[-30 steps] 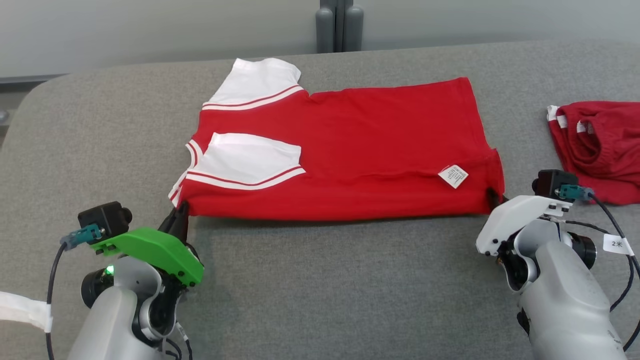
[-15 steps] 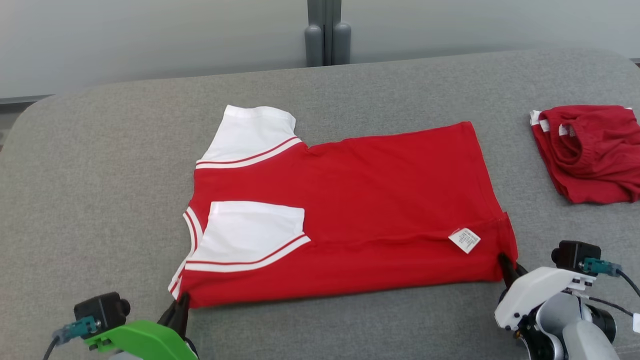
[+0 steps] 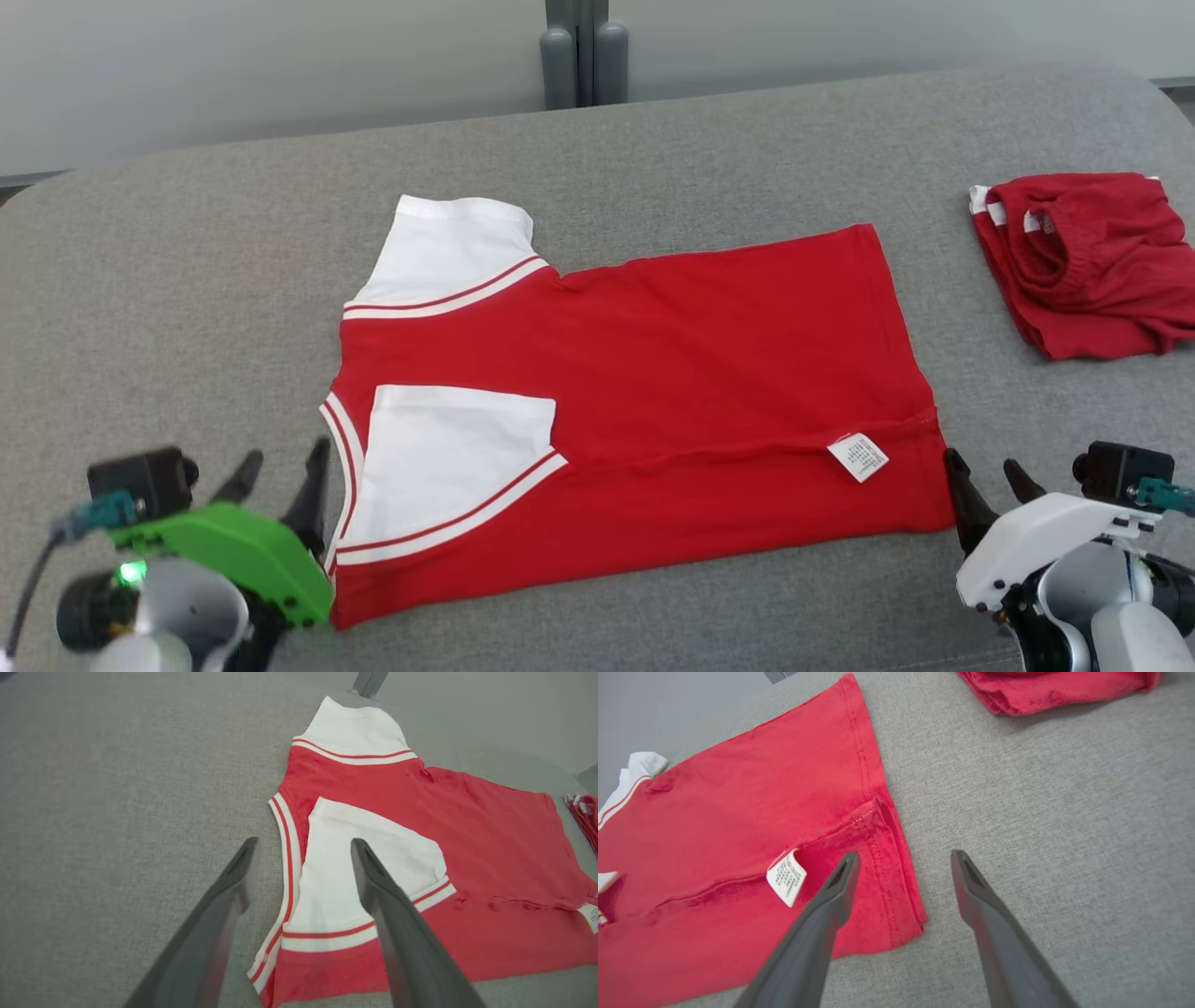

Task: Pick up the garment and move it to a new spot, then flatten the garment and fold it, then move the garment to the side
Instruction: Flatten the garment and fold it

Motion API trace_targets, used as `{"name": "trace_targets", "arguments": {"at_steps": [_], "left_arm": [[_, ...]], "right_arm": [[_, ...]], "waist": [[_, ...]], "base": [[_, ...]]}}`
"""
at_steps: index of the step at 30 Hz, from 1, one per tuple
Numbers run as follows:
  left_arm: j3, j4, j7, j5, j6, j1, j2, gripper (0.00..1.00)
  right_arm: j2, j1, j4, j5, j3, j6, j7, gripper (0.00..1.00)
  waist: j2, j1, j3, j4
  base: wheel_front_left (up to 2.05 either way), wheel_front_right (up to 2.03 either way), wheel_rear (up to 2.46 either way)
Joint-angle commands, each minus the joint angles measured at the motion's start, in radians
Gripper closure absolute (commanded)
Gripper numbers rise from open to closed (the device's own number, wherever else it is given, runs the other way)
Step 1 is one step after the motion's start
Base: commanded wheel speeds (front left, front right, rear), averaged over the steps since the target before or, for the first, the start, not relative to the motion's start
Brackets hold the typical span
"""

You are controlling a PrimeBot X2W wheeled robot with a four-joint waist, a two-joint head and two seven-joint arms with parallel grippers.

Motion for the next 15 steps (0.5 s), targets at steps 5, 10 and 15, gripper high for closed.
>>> {"name": "trace_targets", "arguments": {"at_steps": [5,10,15], "left_arm": [[-0.036,0.034,0.089,0.073,-0.069,-0.283,0.090,0.00],[-0.070,0.140,0.173,0.107,-0.129,-0.550,0.120,0.00],[-0.083,0.279,0.212,0.113,-0.166,-0.736,0.113,0.00]], "right_arm": [[-0.002,-0.081,-0.049,-0.024,0.038,0.000,0.020,0.00],[-0.002,-0.171,-0.065,-0.040,0.104,0.000,0.027,0.00],[-0.002,-0.253,-0.060,-0.029,0.173,0.000,0.019,0.00]], "waist": [[0.0000,0.0001,0.061,-0.044],[0.0000,0.0001,0.133,-0.098],[0.0000,0.0001,0.207,-0.157]], "base": [[0.00,0.00,0.00],[0.00,0.00,0.00],[0.00,0.00,0.00]]}}
